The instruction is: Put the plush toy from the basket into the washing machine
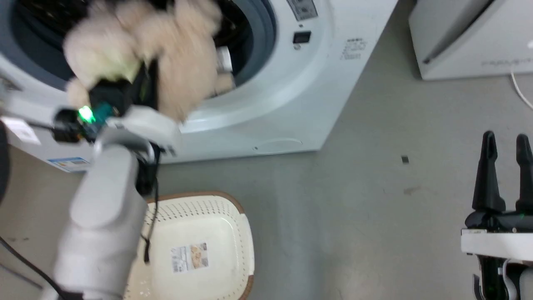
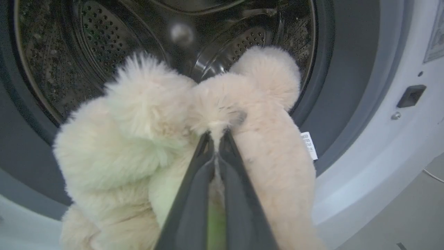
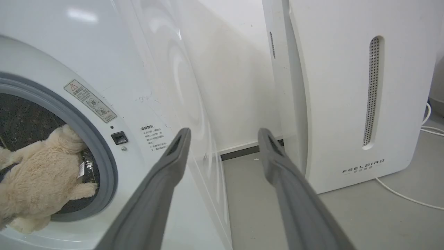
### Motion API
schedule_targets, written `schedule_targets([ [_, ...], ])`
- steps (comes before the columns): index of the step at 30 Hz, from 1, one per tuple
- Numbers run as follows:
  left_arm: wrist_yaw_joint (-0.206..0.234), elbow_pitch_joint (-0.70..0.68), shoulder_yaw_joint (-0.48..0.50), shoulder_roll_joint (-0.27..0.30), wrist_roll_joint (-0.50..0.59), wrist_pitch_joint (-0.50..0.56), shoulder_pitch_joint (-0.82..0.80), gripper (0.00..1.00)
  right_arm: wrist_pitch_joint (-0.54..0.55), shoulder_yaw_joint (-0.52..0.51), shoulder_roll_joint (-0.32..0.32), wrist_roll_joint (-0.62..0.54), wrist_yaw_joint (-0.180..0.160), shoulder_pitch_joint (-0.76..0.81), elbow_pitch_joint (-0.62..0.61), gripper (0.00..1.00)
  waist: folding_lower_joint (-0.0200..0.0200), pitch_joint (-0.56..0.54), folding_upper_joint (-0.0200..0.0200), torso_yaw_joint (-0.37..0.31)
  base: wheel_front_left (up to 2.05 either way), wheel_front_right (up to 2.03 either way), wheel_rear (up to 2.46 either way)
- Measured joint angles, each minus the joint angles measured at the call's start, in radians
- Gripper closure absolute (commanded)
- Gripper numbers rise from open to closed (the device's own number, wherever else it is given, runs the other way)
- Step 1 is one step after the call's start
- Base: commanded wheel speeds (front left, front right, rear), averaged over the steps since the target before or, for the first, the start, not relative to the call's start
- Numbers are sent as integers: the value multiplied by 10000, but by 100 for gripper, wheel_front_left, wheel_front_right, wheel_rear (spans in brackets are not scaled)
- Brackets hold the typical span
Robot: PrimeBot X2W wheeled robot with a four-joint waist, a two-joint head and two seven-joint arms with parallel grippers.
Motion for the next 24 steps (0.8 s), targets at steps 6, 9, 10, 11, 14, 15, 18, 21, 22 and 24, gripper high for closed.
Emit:
schedule_targets([
  [6, 151, 278, 397, 523, 270, -2, -1602, 100, 0, 138, 0, 322, 0, -526, -88, 0, 1, 973, 0, -497, 0, 0, 0],
  [9, 157, 698, 562, 815, 318, -2, -2418, 100, 0, 138, 0, 449, 0, -751, -134, 0, 1, 1506, 0, -752, 0, 0, 0],
  [10, 157, 849, 610, 884, 322, 0, -2688, 100, 0, 148, 0, 476, 0, -825, -144, 0, 1, 1689, 0, -829, 0, 0, 0],
  [11, 142, 988, 635, 961, 337, -2, -2960, 100, 0, 157, 0, 504, 0, -900, -153, 0, 1, 1873, 0, -904, 0, 0, 0],
  [14, 117, 1490, 685, 1256, 401, -2, -3834, 100, 0, 171, 0, 658, 0, -1146, -184, 0, 1, 2420, 0, -1139, 0, 0, 0],
  [15, 119, 1649, 715, 1373, 422, 0, -4128, 100, 0, 186, 0, 731, 0, -1225, -196, 0, 1, 2592, 0, -1218, 0, 0, 0],
  [18, 165, 1988, 913, 1708, 441, -2, -4964, 100, 0, 276, 0, 890, 0, -1414, -226, 0, 1, 3075, 0, -1467, 0, 0, 0],
  [21, 215, 2161, 991, 2069, 477, -2, -5562, 100, 0, 341, 0, 993, 0, -1501, -261, 0, 1, 3472, 0, -1725, 0, 0, 0],
  [22, 228, 2182, 1034, 2159, 500, -2, -5725, 100, 0, 359, 0, 997, 0, -1515, -280, 0, 1, 3590, 0, -1801, 0, 0, 0],
  [24, 322, 2180, 1139, 2301, 539, -2, -5993, 100, 0, 385, 0, 1007, 0, -1536, -293, 0, 2, 3810, -1, -1929, 0, 0, 0],
])
